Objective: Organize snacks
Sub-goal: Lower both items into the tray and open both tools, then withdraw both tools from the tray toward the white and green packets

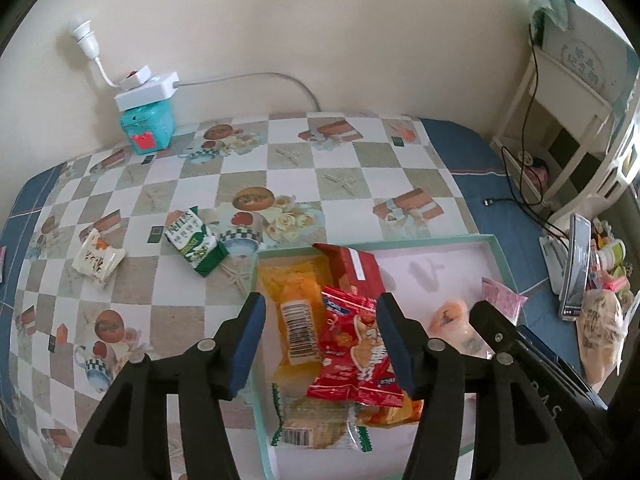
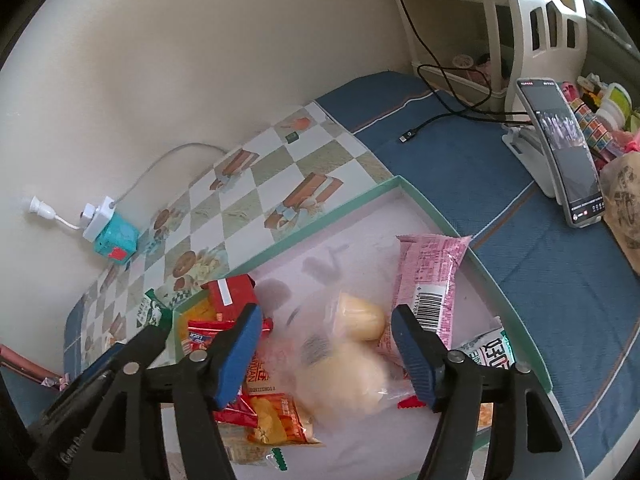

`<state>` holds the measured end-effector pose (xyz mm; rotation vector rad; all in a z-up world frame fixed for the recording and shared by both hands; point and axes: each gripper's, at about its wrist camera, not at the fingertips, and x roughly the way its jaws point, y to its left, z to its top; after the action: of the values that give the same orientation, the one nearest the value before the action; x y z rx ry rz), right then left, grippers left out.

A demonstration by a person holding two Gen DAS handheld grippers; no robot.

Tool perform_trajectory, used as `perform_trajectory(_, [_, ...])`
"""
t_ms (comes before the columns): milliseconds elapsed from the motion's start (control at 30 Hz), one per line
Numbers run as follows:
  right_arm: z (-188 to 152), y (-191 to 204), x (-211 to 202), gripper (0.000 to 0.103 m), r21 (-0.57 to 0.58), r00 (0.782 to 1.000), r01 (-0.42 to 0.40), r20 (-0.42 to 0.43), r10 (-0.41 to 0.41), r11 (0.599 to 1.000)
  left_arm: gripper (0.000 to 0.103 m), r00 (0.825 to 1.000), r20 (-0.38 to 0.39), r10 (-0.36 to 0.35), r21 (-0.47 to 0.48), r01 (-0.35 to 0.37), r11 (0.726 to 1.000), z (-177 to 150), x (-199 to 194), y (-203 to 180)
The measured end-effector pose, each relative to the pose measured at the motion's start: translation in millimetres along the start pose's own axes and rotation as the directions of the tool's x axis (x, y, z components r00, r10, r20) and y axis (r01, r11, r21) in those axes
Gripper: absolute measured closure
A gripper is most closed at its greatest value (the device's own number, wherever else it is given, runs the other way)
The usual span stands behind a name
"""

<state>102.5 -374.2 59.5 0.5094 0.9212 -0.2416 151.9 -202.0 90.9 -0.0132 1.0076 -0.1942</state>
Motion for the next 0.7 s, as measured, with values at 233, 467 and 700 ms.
perform_trajectory(233, [-0.6, 4.4, 1.9, 0.018, -0.03, 1.0, 0.023, -0.006, -0.023, 0.999, 0.026, 0.999, -0.016, 0.051, -0.04, -0.052, 0.998, -0.2, 4.3, 16.8])
perform_trajectory(467, [-2.3, 7.7, 5.2, 0.006, -0.057, 0.999, 0.045, -0.016, -0.046, 0.997, 0.012, 0.99, -0.056, 0.127, -0.099, -0.132, 0.986, -0.7, 12.9, 41.8])
perform_trajectory(700, [-3.5, 12.0, 6.7, 0.0, -0.086, 0.998, 0.053, -0.02, -0.055, 0.995, 0.009, 0.976, -0.117, 0.181, -0.182, -0.2, 0.963, -6.6, 22.1, 76.0])
